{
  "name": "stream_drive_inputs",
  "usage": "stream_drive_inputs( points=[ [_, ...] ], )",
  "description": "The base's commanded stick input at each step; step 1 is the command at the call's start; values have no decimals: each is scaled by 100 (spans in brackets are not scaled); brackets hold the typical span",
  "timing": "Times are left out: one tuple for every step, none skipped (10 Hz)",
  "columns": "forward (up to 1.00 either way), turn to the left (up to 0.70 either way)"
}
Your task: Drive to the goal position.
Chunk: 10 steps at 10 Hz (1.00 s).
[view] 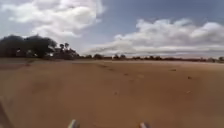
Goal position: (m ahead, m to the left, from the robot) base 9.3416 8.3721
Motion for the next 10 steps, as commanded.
stream_drive_inputs(
  points=[
    [70, 0],
    [70, 0],
    [70, 0],
    [70, 0],
    [70, 0],
    [70, 0],
    [70, 0],
    [70, 0],
    [70, 0],
    [70, 0]
  ],
)
